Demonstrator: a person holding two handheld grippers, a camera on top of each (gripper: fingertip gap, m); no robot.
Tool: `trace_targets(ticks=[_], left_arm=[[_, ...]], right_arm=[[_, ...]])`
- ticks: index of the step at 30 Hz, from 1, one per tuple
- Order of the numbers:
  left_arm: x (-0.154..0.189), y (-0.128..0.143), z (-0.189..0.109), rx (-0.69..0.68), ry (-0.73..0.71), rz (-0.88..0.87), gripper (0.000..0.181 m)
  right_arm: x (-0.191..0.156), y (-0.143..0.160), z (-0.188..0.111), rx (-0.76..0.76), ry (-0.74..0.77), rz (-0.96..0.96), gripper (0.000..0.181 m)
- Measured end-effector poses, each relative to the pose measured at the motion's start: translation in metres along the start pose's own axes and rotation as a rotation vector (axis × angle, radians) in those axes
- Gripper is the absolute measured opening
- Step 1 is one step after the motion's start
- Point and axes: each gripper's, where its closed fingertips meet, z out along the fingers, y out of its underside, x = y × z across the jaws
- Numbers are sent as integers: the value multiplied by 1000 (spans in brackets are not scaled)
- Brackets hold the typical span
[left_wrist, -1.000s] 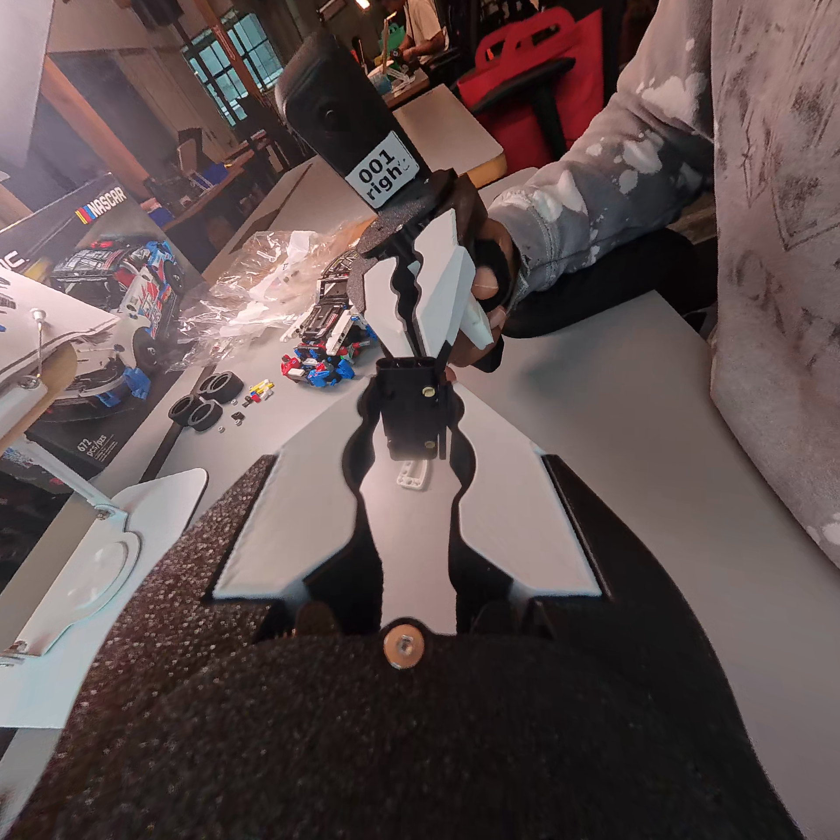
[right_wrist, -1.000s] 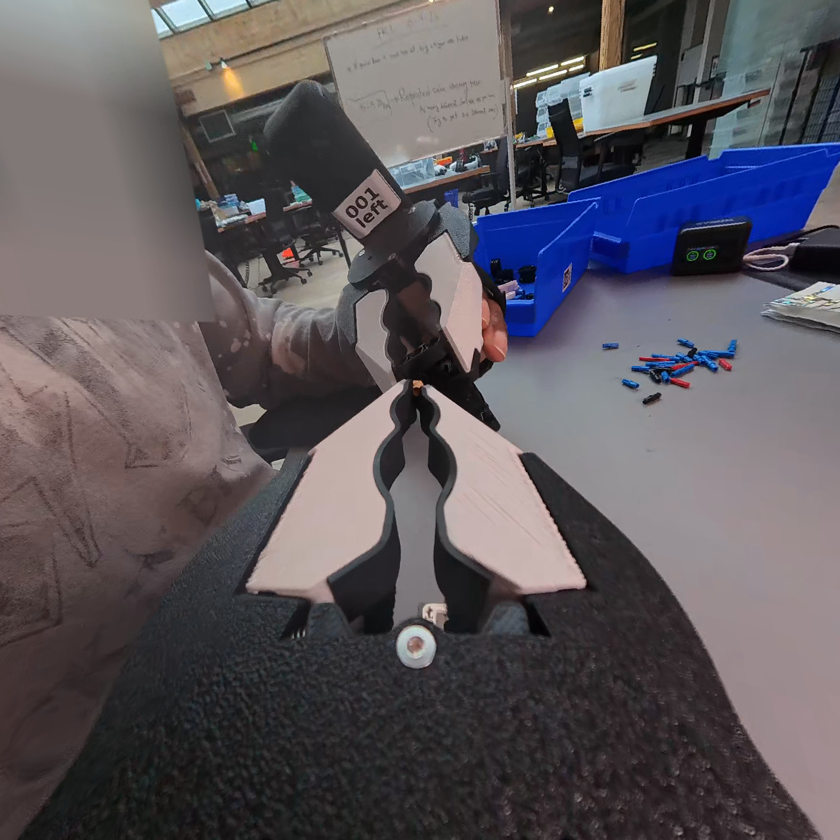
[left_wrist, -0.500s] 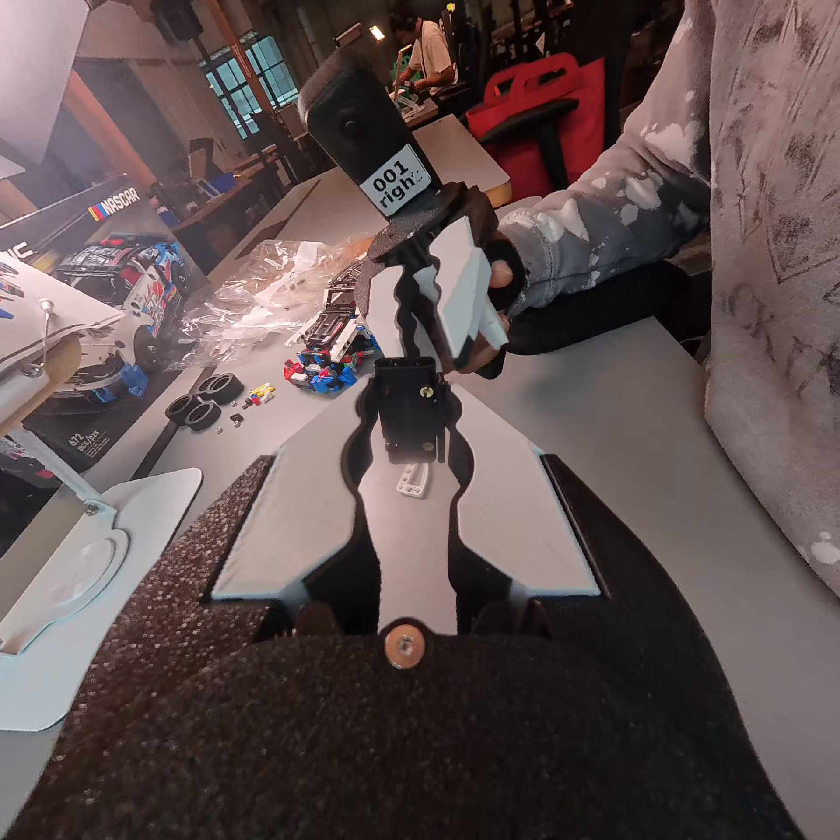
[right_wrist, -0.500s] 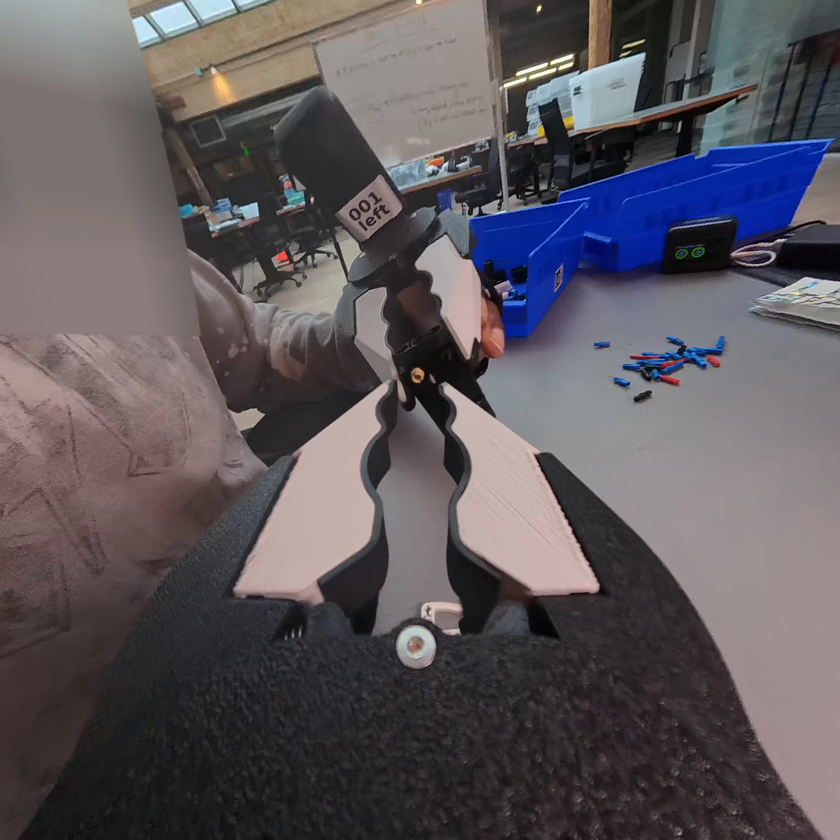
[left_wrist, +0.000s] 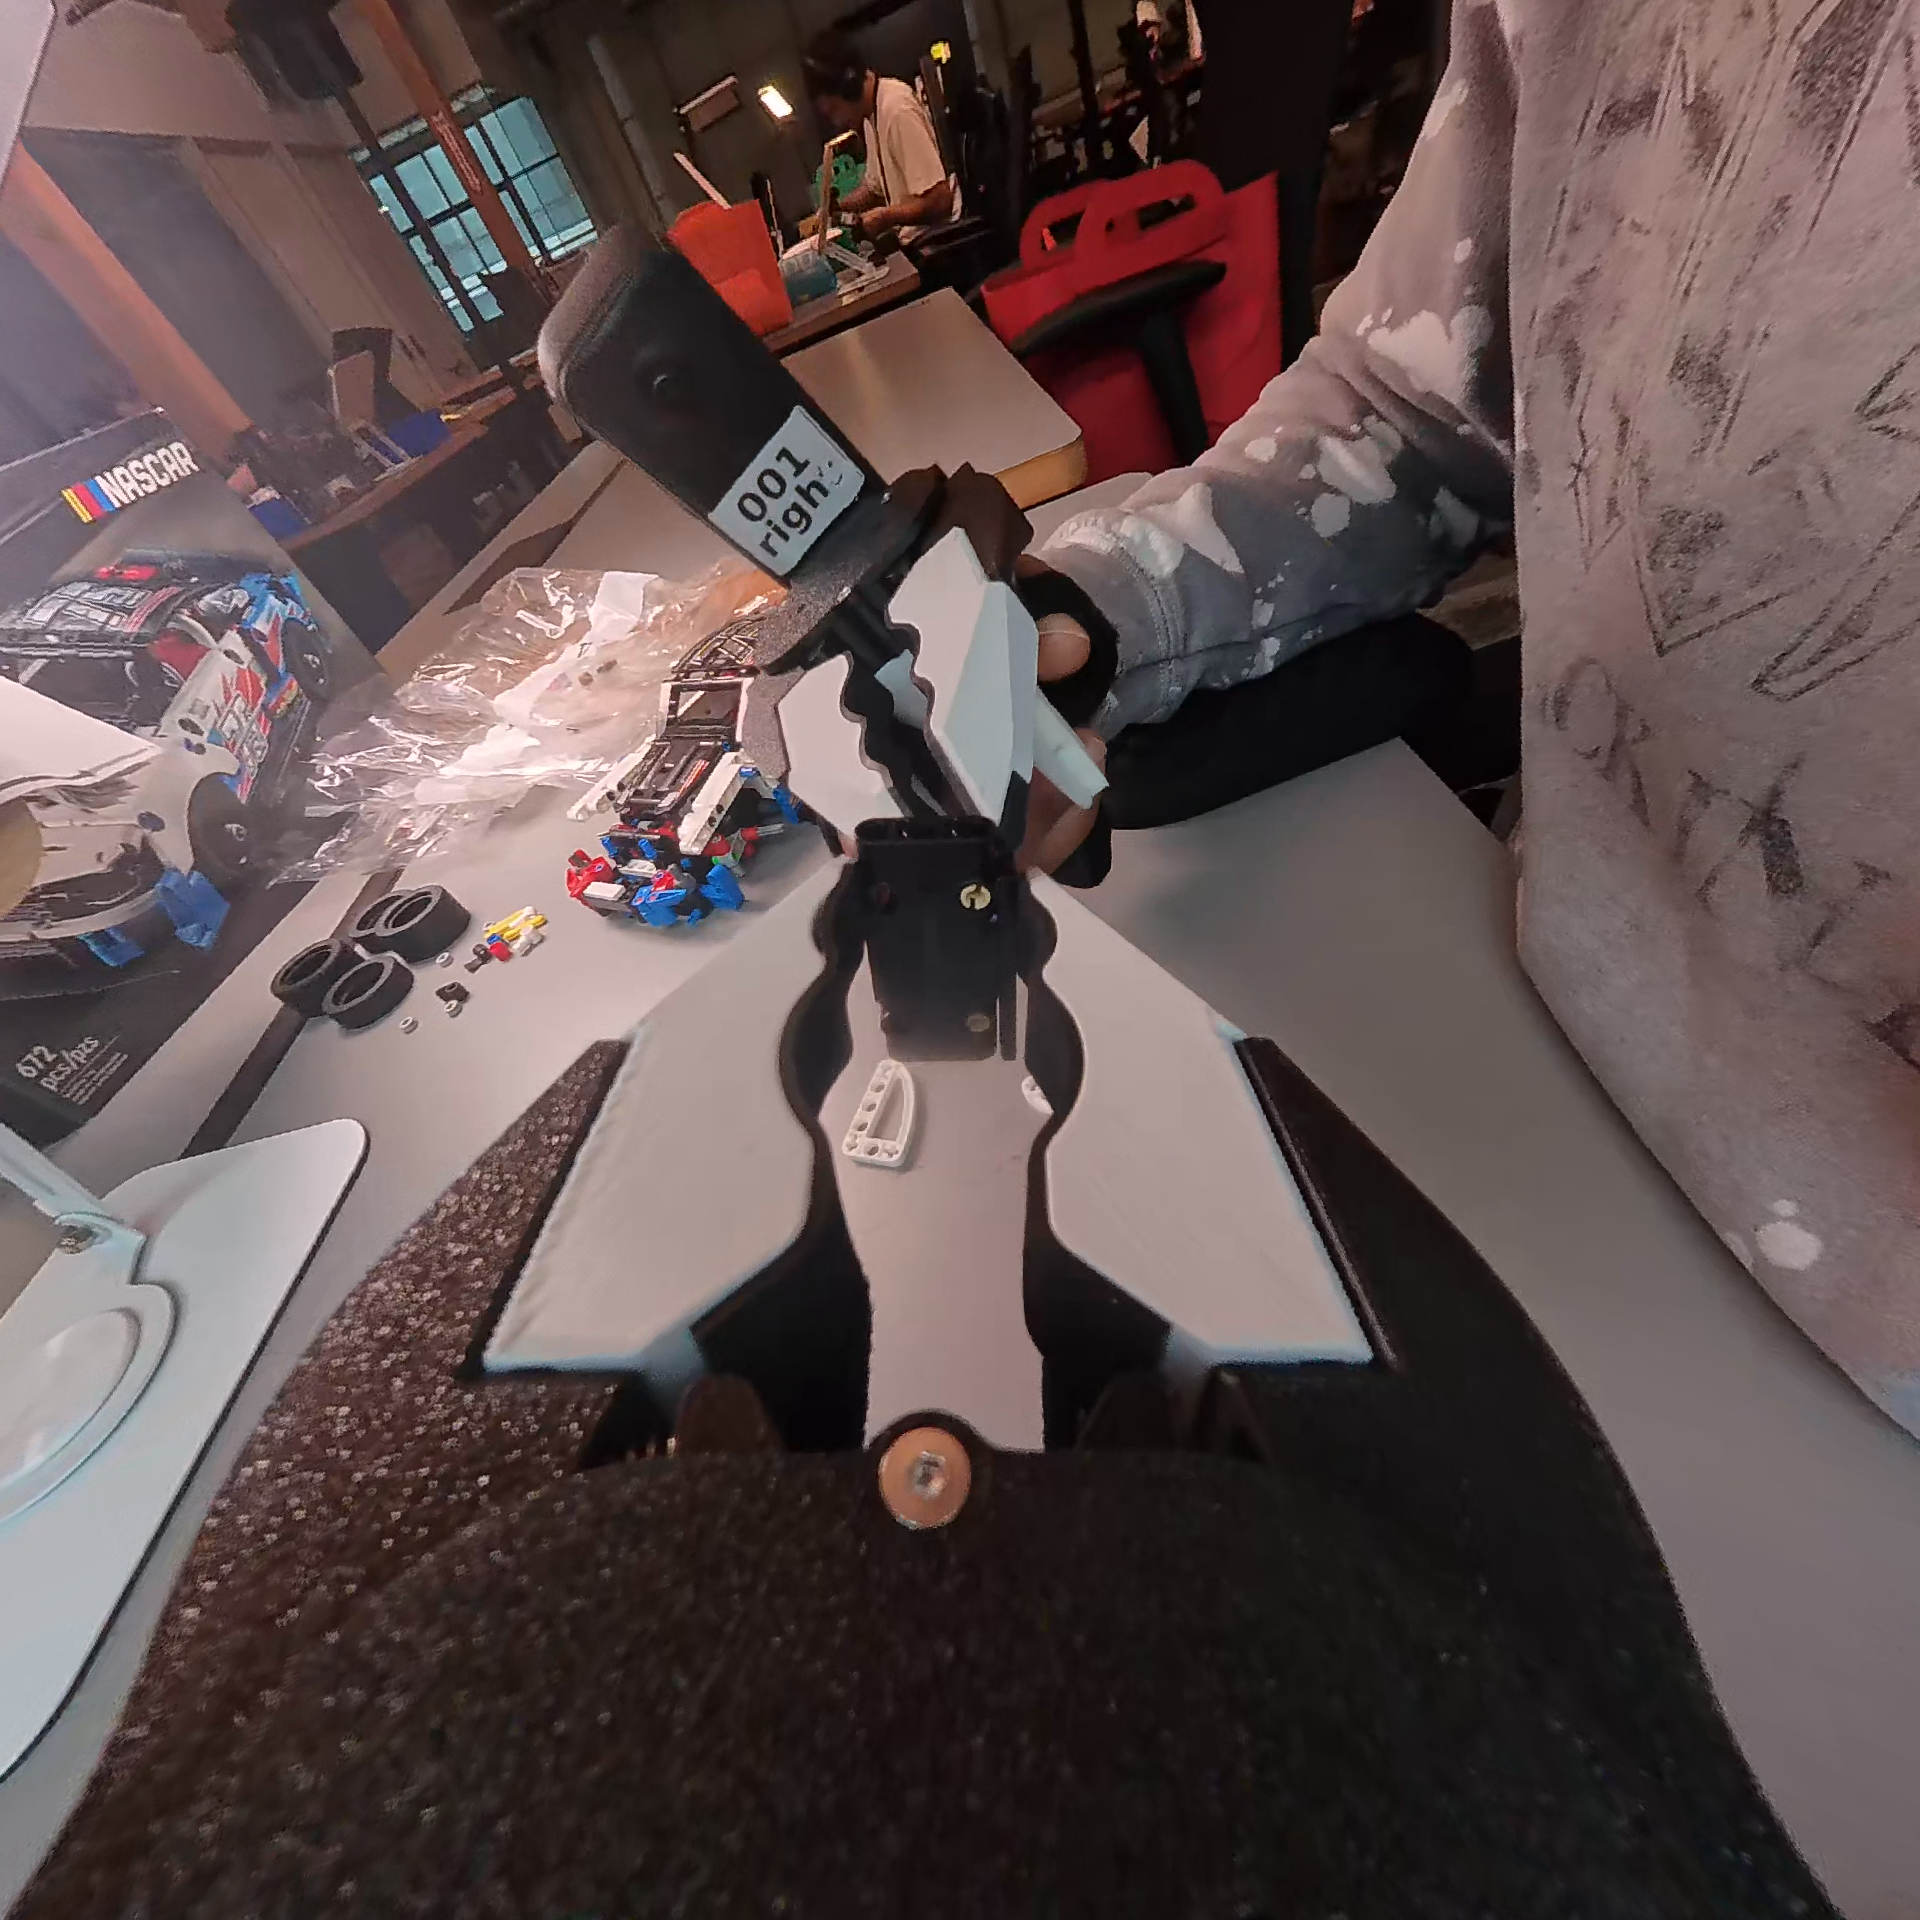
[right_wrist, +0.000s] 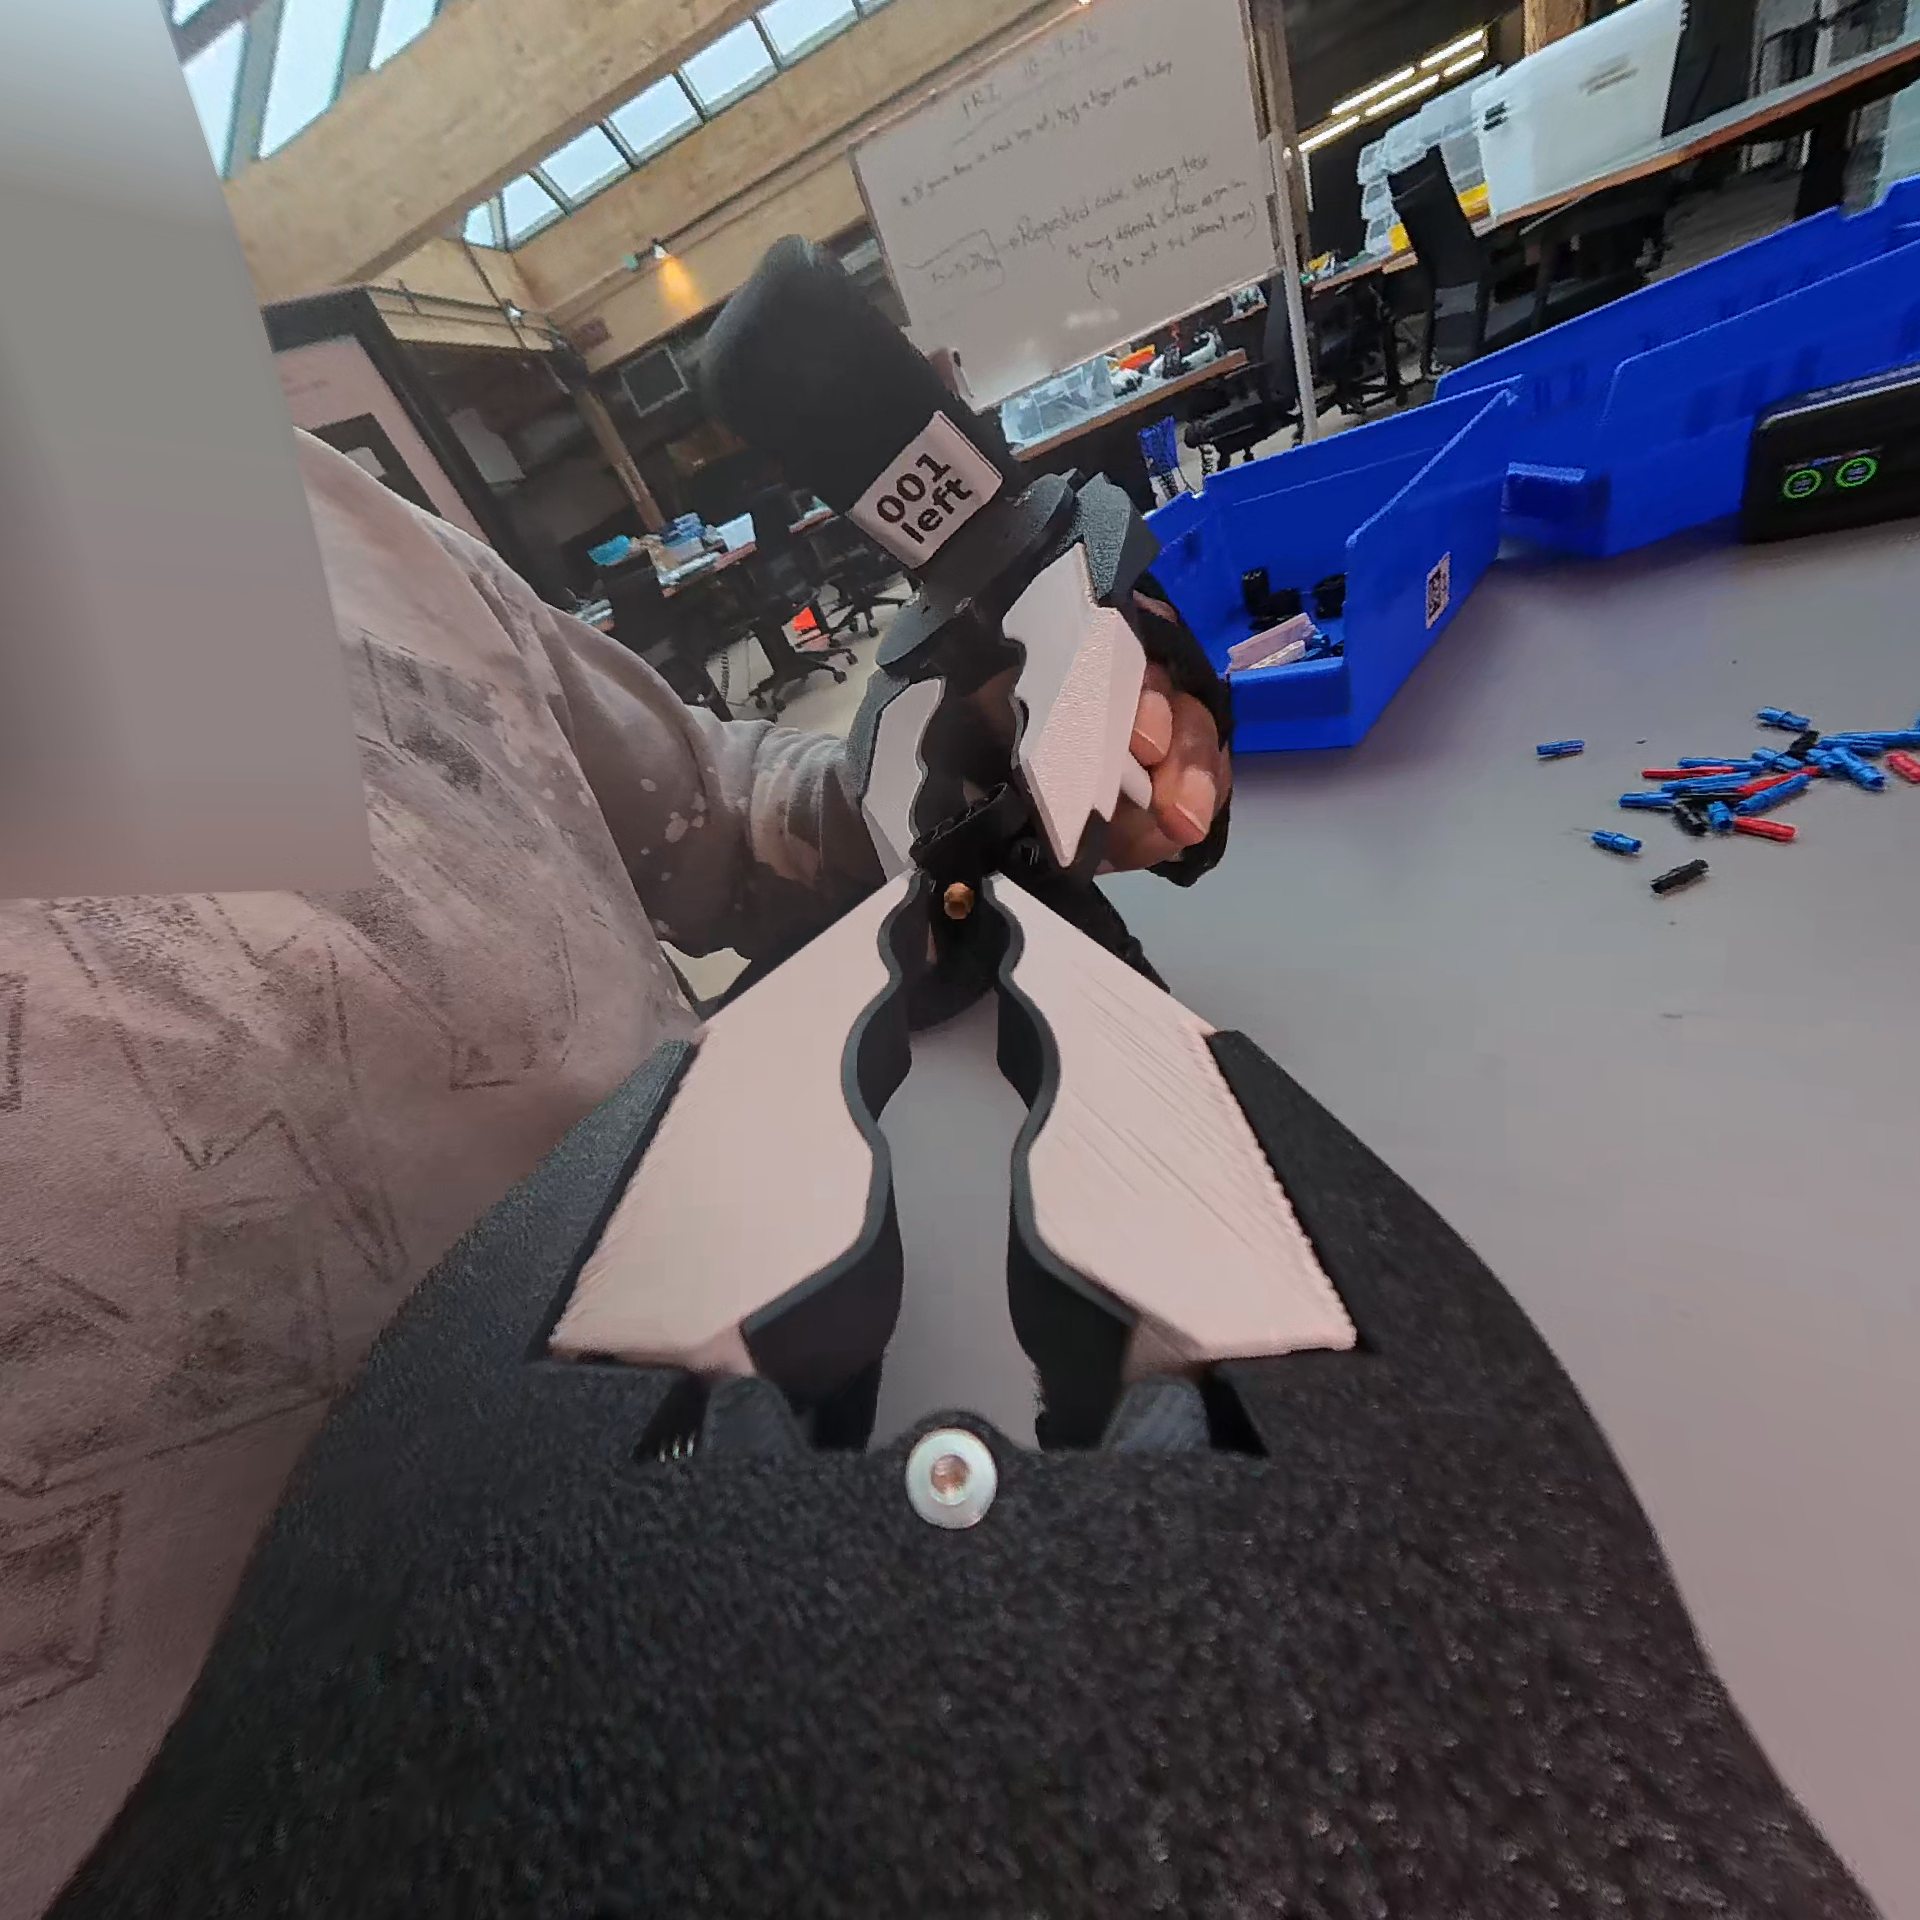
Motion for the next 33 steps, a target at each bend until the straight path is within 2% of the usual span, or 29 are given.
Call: trace_targets(ticks=[4,9,15,23,27,33], left_arm=[[4,-6,-1,56,38,-47,27],[4,-10,-2,104,60,-94,27],[0,-4,0,47,4,-21,27],[-3,7,2,-103,-84,178,27],[-3,-1,0,-96,-99,211,27],[-9,-6,-4,-49,-116,154,27]], right_arm=[[-5,-2,0,27,-55,35,7],[-7,-5,1,34,-53,18,5],[-2,-1,0,-19,-13,24,6],[6,9,-4,-64,6,110,2],[1,2,-3,-4,-41,143,1],[3,-7,-3,67,-70,190,0]])
